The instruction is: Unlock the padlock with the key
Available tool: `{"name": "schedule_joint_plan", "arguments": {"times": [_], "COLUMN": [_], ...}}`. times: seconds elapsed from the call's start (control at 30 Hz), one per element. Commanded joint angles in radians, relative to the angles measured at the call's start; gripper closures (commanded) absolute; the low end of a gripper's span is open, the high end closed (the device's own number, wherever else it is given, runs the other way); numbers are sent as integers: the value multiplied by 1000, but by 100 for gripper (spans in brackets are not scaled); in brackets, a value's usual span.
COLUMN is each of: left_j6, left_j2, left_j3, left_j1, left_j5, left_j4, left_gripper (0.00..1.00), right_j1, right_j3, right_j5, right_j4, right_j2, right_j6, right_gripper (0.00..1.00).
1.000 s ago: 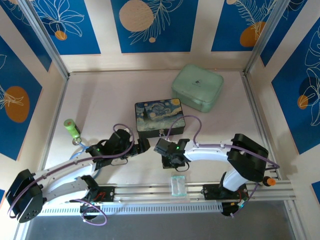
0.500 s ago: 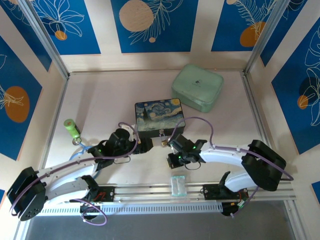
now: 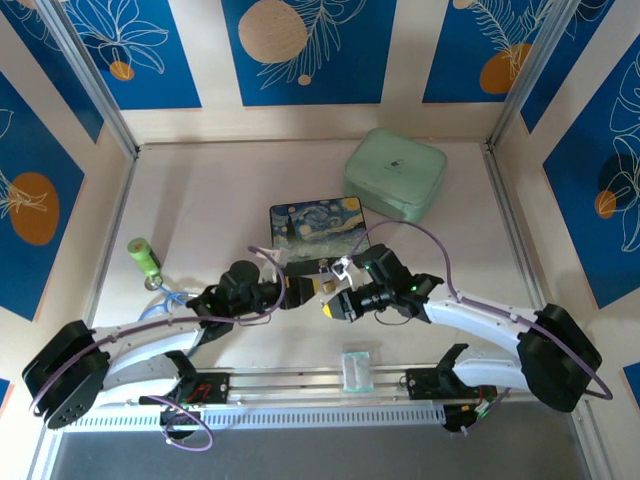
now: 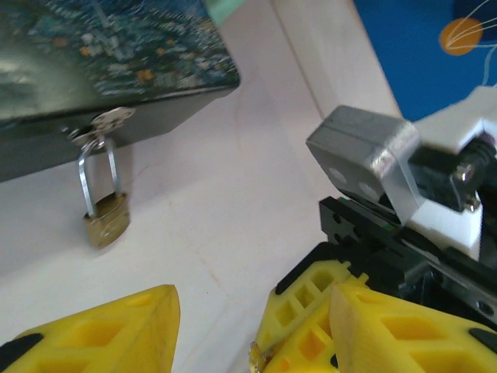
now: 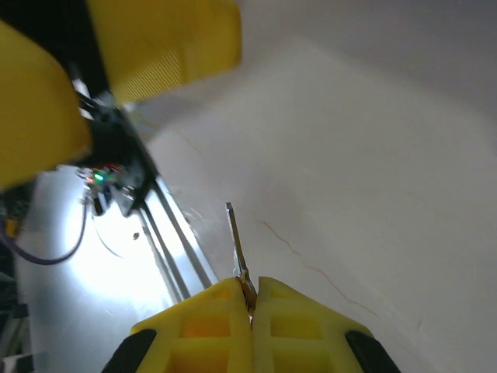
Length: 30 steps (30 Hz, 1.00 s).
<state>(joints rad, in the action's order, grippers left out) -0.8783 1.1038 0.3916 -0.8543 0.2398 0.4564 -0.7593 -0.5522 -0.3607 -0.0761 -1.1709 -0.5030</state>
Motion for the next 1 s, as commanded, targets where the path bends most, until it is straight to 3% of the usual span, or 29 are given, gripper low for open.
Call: {"name": "schedule_joint_plan", "arguments": {"times": [0.0, 0.23, 0.37, 0.47, 0.73, 0.8, 0.97], "left_j6": [-9, -45, -66, -81, -99, -108, -124], "left_j2": [8, 35, 58, 72, 88, 90, 84], "left_j3": [10, 13, 10, 6, 15, 13, 16], "left_j1": [-11, -15, -17, -20, -29, -29, -30], "left_j5": [19, 50, 64, 76, 88, 85, 80], "left_j4": [81, 137, 169, 206, 198, 202, 194], "left_gripper": [48, 53, 62, 64, 83, 99, 100], "right_j1": [31, 57, 75, 78, 95, 94, 92], "right_j3": [10, 4, 21, 15, 28, 25, 22], "right_j5": [-126, -173, -199, -208, -214, -217, -203], "right_j4": [90, 138, 194, 201, 288, 309, 326], "right_j2": [26, 28, 32, 23, -4, -13, -19], "right_j6": [-25, -44, -72, -72, -108, -120, -138], "right_gripper": [100, 100, 100, 100, 100, 100, 100]}}
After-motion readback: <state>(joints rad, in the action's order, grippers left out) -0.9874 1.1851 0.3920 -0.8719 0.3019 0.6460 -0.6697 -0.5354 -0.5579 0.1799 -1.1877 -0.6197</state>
